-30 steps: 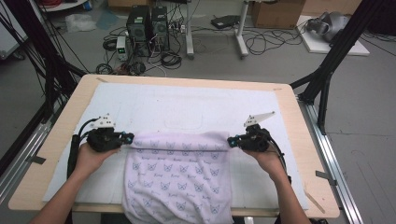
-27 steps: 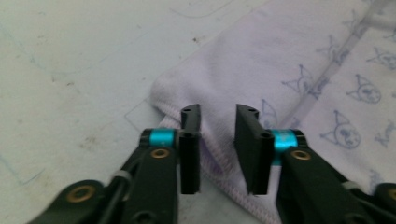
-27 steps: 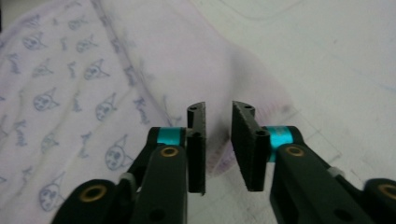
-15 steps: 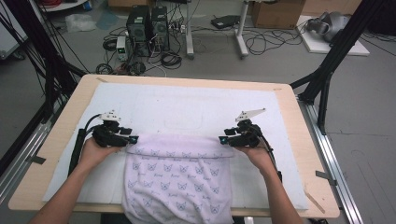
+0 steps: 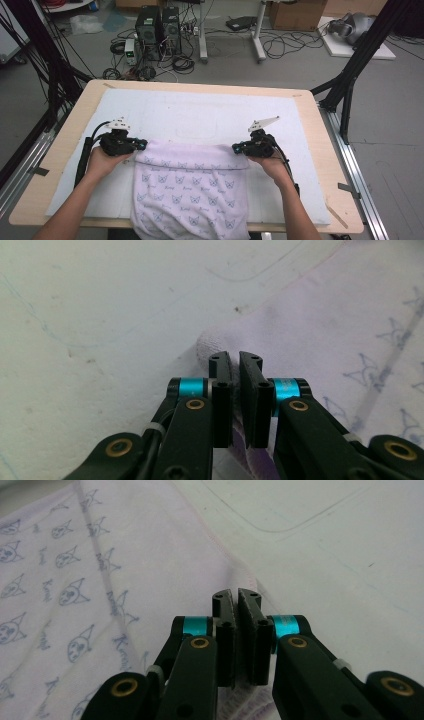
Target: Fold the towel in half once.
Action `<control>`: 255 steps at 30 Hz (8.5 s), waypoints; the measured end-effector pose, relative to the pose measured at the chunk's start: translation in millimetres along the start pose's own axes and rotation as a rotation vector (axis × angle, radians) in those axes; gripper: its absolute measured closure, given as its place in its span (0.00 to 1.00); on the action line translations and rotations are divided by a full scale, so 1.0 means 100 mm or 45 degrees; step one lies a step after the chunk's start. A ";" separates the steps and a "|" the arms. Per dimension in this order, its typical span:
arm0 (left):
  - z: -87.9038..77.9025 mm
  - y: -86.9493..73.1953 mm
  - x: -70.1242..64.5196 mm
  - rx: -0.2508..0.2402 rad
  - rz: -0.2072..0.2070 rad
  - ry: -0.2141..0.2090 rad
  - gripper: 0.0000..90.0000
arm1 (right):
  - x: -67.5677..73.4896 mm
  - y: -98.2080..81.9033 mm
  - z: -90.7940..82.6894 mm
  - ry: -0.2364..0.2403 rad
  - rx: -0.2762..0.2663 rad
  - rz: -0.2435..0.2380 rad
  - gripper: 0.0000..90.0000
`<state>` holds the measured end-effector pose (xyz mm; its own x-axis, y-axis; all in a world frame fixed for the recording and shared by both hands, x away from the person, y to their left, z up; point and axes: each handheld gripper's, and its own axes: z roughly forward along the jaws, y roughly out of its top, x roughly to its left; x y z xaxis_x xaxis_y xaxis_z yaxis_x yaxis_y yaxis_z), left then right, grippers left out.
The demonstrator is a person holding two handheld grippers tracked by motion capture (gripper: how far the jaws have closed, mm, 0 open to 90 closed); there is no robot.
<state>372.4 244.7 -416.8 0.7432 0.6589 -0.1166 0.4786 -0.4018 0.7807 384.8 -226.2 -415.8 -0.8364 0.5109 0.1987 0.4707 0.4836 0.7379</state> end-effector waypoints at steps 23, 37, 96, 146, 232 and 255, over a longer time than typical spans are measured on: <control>0.16 -0.02 0.00 0.042 -0.082 -0.062 0.63 | 0.17 0.07 -0.20 -0.013 -0.096 -0.079 0.95; -0.04 0.04 -0.06 -0.028 -0.010 0.010 0.95 | 0.20 0.07 -0.25 -0.026 -0.109 -0.099 0.94; -0.08 0.81 0.18 -0.058 0.052 0.286 0.94 | -0.28 0.43 -0.30 -0.246 -0.077 -0.090 0.96; -0.43 -0.85 -0.96 0.067 0.295 -0.171 0.73 | 0.97 -0.78 -0.12 0.097 0.057 -0.288 0.88; 0.51 0.35 0.26 0.106 0.007 0.087 0.94 | -0.40 0.01 0.11 -0.070 0.100 -0.059 0.87; -0.63 -0.49 -0.61 -0.117 0.213 -0.021 0.94 | 0.84 -0.16 -0.55 0.117 -0.086 -0.350 0.96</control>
<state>274.2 264.4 -408.7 0.8166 0.5771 0.0101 0.3037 -0.4445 0.8427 291.1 -230.5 -375.5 -0.9533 0.2992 0.0409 0.2059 0.5449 0.8129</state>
